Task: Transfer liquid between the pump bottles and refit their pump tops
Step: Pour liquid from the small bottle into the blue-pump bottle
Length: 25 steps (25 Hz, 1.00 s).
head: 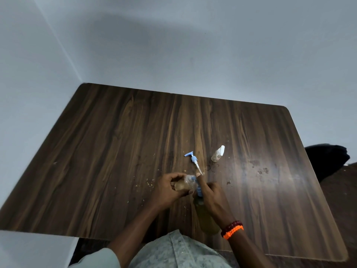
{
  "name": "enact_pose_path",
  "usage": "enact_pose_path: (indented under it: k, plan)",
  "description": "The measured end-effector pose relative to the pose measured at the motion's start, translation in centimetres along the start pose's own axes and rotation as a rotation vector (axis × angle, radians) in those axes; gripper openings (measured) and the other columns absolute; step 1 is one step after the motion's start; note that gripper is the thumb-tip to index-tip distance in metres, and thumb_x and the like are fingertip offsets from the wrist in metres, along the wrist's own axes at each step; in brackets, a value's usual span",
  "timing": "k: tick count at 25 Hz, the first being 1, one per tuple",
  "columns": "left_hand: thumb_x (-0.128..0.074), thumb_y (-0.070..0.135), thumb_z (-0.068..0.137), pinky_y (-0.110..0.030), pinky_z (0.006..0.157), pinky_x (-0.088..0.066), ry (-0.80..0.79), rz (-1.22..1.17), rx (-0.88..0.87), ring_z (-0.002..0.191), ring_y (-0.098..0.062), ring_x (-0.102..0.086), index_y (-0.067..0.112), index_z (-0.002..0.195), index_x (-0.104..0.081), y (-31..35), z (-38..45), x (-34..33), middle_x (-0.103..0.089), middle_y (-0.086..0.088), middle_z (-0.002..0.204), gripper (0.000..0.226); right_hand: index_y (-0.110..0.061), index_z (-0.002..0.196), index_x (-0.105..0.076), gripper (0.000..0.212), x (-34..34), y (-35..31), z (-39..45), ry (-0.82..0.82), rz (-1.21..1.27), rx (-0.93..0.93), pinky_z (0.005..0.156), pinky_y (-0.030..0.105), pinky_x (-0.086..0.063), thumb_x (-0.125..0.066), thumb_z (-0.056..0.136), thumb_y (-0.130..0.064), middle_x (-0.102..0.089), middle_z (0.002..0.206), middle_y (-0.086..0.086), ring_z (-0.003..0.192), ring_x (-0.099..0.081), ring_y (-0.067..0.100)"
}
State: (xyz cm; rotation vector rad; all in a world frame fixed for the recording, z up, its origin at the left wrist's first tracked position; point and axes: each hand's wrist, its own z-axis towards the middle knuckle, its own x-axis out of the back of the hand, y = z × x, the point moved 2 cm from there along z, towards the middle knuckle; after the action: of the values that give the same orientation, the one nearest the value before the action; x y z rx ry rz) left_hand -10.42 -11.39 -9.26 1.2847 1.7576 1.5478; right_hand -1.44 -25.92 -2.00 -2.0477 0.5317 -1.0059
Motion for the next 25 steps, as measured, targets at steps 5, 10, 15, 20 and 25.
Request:
enact_pose_path:
  k: [5, 10, 15, 20, 25]
  plan:
    - [-0.095, 0.025, 0.075, -0.03, 0.096, -0.061, 0.005, 0.027, -0.007, 0.113, -0.003, -0.07, 0.027, 0.121, -0.076, -0.1, -0.2, 0.1, -0.077, 0.011, 0.12, 0.05, 0.004, 0.071, -0.068, 0.094, 0.1, 0.4, 0.4, -0.057, 0.007, 0.033, 0.079, 0.059, -0.059, -0.044, 0.083, -0.085, -0.072, 0.083, 0.031, 0.083, -0.071, 0.047]
    - [-0.095, 0.022, 0.077, -0.03, 0.093, -0.063, 0.004, -0.001, -0.017, 0.112, -0.007, -0.073, 0.025, 0.12, -0.077, 0.1, -0.2, -0.1, -0.079, 0.009, 0.117, 0.047, 0.005, 0.075, -0.069, 0.112, 0.1, 0.5, 0.2, -0.042, 0.034, 0.008, 0.078, 0.06, -0.06, -0.034, 0.068, -0.101, -0.074, 0.081, 0.026, 0.077, -0.072, 0.044]
    - [-0.095, 0.024, 0.076, -0.03, 0.092, -0.063, 0.0, -0.007, -0.016, 0.112, -0.005, -0.072, 0.031, 0.117, -0.077, 0.4, -0.3, 0.1, -0.078, 0.012, 0.116, 0.045, 0.006, 0.074, -0.068, 0.105, 0.3, 0.7, 0.4, -0.09, 0.042, 0.035, 0.077, 0.064, -0.058, -0.042, 0.074, -0.096, -0.071, 0.081, 0.031, 0.082, -0.069, 0.049]
    - [-0.094, 0.022, 0.078, -0.031, 0.092, -0.064, -0.017, -0.033, -0.011, 0.109, -0.007, -0.074, 0.024, 0.119, -0.077, 0.3, -0.4, 0.1, -0.08, 0.008, 0.115, 0.045, -0.026, 0.078, -0.06, 0.038, 0.6, -0.6, -0.2, -0.144, 0.046, 0.011, 0.079, 0.044, -0.06, -0.044, 0.106, -0.045, -0.063, 0.079, -0.005, 0.074, -0.065, 0.017]
    - [-0.097, 0.017, 0.073, -0.034, 0.095, -0.063, -0.078, -0.039, 0.017, 0.106, -0.01, -0.077, 0.026, 0.113, -0.079, -0.1, -0.9, 0.5, -0.082, 0.006, 0.111, 0.044, -0.017, 0.115, -0.066, 0.067, 1.0, 1.6, -0.8, -0.285, 0.11, 0.013, 0.067, 0.024, -0.063, -0.073, 0.072, -0.067, -0.079, 0.09, 0.001, 0.076, -0.075, 0.01]
